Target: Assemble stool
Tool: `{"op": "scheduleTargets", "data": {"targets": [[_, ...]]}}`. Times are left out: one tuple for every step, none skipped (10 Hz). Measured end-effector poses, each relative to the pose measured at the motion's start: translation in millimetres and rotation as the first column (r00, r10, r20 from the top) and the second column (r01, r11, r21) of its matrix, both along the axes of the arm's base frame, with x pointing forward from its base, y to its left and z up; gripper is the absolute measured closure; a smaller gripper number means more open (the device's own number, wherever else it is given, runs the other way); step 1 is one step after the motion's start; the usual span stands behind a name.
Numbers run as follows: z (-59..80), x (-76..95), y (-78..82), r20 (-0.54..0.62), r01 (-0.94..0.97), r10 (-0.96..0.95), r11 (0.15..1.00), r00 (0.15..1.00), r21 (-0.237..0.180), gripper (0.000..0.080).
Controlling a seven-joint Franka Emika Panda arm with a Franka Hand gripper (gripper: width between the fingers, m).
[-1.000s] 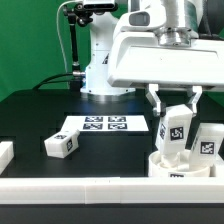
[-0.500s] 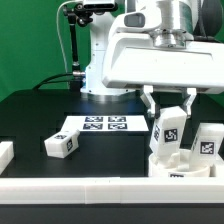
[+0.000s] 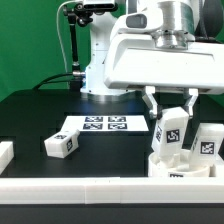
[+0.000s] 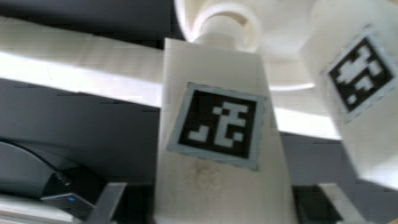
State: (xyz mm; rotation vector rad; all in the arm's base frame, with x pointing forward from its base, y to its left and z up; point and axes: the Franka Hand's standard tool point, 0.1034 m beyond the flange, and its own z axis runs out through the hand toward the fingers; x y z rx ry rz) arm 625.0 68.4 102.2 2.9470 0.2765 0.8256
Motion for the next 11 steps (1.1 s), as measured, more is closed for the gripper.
{"op": "scheduleTargets", "data": {"targets": [[-2.6,-1.0,0.6,-0.004,-0.002,0.002,1.0,1.0,-0.002,0.0473],[-3.3,-1.1,0.4,-0.004,-0.002,0.002,1.0,1.0,-0.002,0.0473],[-3.5,-1.1,0.2,-0.004,-0.002,0.002,1.0,1.0,-0.002,0.0473],[-5.8,-1.7,-1.4,-0.007,-0.001,0.001,1.0,1.0,-0.005,0.0473],[-7.7,-2.5,-2.1,-0.01,0.0,0.0,1.0,1.0,-0.006,0.0473],[-9.6,-3.0,-1.5,-0.007,-0.002,0.002,1.0,1.0,-0.007,0.0473],[-10.6,-3.4,-0.3,0.01,-0.004,0.005,1.0,1.0,-0.008,0.0473],[-10.8,-3.2,-0.4,0.025,-0.005,0.006,1.0,1.0,-0.01,0.0473],[-10.8,-2.6,-0.6,0.035,-0.006,0.006,1.0,0.999,-0.011,0.0473],[-10.9,-2.5,-0.6,0.034,-0.006,0.007,1.0,0.999,-0.012,0.0473],[-10.9,-2.5,-0.6,0.034,-0.006,0.007,1.0,0.999,-0.012,0.0473]]}}
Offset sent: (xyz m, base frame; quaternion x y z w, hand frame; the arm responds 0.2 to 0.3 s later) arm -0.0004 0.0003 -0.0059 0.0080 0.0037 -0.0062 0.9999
